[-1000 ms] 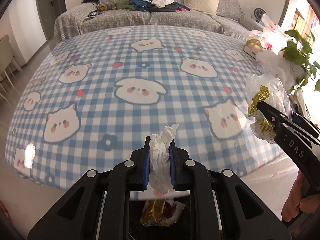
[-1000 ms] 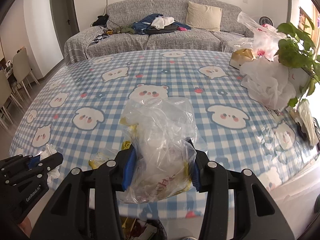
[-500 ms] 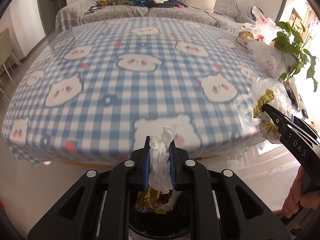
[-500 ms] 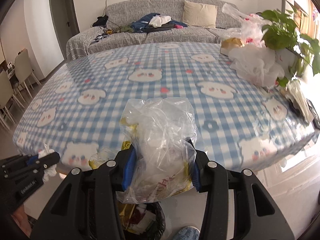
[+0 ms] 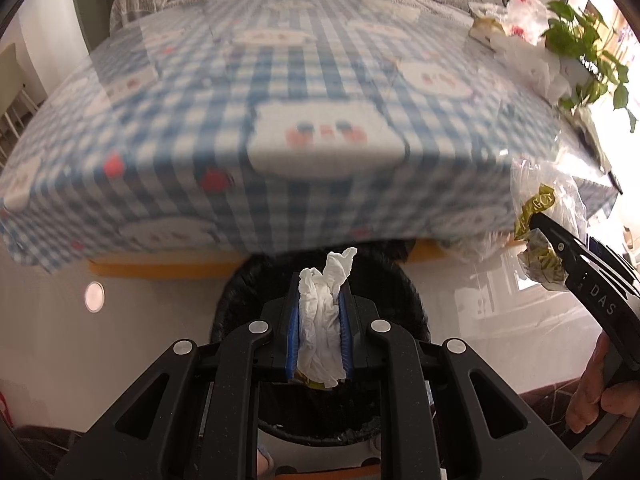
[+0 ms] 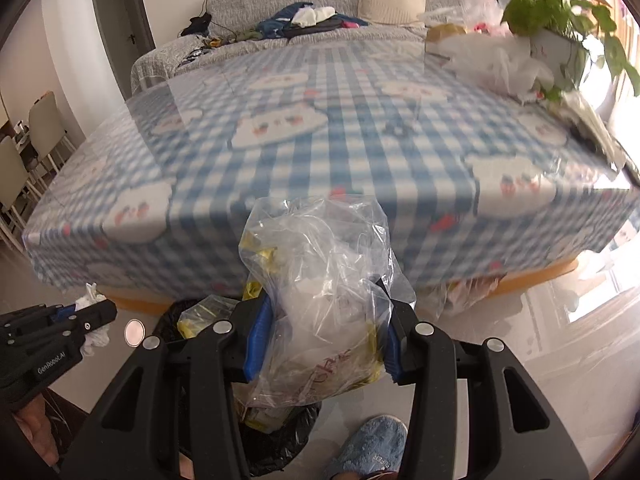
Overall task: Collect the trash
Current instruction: 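Open the left tool to drop the white tissue into the bin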
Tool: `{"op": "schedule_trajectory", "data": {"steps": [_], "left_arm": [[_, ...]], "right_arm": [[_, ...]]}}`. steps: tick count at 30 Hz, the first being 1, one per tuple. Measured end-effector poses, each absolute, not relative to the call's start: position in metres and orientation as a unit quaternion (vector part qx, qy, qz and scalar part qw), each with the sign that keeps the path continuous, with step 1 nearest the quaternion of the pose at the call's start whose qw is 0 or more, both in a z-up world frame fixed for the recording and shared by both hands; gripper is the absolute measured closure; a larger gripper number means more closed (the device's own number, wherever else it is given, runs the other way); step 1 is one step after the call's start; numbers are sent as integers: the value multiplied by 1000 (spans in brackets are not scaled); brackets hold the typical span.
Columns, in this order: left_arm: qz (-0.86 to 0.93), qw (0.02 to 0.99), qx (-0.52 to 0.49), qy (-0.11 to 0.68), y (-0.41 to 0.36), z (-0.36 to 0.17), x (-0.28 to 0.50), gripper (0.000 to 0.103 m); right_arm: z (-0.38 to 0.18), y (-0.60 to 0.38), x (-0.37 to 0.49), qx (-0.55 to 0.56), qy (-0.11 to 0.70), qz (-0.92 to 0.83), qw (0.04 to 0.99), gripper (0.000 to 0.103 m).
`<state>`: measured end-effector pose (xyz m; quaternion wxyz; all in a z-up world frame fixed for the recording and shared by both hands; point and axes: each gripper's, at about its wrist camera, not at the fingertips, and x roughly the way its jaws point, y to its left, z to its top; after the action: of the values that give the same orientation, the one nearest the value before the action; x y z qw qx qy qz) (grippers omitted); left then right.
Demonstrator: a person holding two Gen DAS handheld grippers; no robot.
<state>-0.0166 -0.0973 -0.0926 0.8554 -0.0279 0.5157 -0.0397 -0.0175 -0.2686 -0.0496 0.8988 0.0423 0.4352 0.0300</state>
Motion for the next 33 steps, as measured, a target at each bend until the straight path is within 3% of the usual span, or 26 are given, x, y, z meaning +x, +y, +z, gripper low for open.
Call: {"op": "schedule_trajectory", "data": {"steps": [16,26,30,33], "left_arm": [[-33,842,-27,537,-113,-168,-23,88],[-46,835,-7,548,-137,-194,-18,87],[-52,838,-2,544,-144,-197,-21,79],[-54,843,9,535,-148,-194,-23,62]], "right_arm": [[-122,-291,-30,45,478,1,877,59],[-134,-305,-37,46,485,-22,873,58],[-136,-311,-37,50,487,-28,871,58],[-135,-311,-36,51,488,-28,871,58]]}}
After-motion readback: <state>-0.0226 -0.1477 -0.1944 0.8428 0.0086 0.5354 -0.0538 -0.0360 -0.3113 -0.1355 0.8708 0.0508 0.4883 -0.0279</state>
